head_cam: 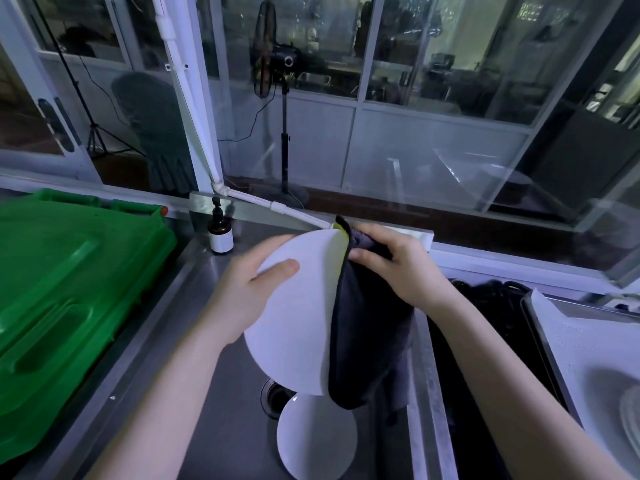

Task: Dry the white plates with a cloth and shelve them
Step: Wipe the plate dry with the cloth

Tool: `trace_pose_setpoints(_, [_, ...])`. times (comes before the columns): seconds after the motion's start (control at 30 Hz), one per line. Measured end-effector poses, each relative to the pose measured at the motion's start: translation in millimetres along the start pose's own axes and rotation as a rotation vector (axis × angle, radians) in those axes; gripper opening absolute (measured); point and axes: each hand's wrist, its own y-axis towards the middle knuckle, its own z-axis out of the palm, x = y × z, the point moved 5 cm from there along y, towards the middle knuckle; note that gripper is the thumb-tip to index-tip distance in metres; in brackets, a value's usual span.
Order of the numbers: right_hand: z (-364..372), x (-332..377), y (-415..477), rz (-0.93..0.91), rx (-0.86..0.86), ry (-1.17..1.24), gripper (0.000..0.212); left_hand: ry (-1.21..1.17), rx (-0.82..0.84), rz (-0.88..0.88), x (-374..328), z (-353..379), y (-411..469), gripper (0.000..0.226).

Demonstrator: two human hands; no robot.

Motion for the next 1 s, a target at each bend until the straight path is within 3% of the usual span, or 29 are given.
trace_pose_setpoints(0.1, [1.5,-10.3,-17.8,0.080,-0.133,0.207,0.035,-0.102,-0.081,-0.008,5.5,-1.3,-7.3,0.031])
trace_pose_setpoints(0.27, [42.1,-39.0,-72.5,0.371,-0.502,0.496,0.045,-0.462,-0.410,-0.206,30.0,8.3,-20.9,0.029])
trace_pose_setpoints(0.37, [44.5,-44.8,-76.7,0.377,-0.536,0.520,0.042,-0.404,-0.376,-0.228,31.6,12.2,-20.1,0.032])
trace_pose_setpoints(0.47, [21.0,-40.0,-57.9,0.228,-0.419,0.406,0.042,-0.251,-0.145,-0.182,20.7,3.0,-7.9,0.033])
trace_pose_setpoints(0.6, [14.7,-27.0,-27.3,0.093,-0.010,0.217,0.042,0.152,0.135,-0.146,5.3,-3.6,11.2,0.028])
trace_pose_setpoints(0.67, [13.7,-21.2,-19.9,0.072,0.034,0.211,0.037,0.156,0.197,-0.112,-1.3,-2.0,16.1,0.028])
trace_pose_setpoints(0.77, [8.1,-17.0,-18.0,0.051,-0.064,0.245,0.035,-0.012,-0.014,-0.090,0.3,-10.1,13.6,0.030])
trace_pose_setpoints(0.87, [10.5,-27.1,-34.3,0.172,-0.365,0.370,0.035,-0.196,-0.356,-0.148,27.4,-8.2,-9.1,0.037])
trace_pose_setpoints(0.93, [22.9,-38.6,-54.7,0.303,-0.583,0.439,0.027,-0.250,-0.420,-0.115,42.2,10.9,-23.4,0.044])
trace_pose_setpoints(1.0, [37.7,-45.9,-71.1,0.410,-0.644,0.500,0.025,-0.242,-0.446,-0.077,49.0,23.3,-27.5,0.050])
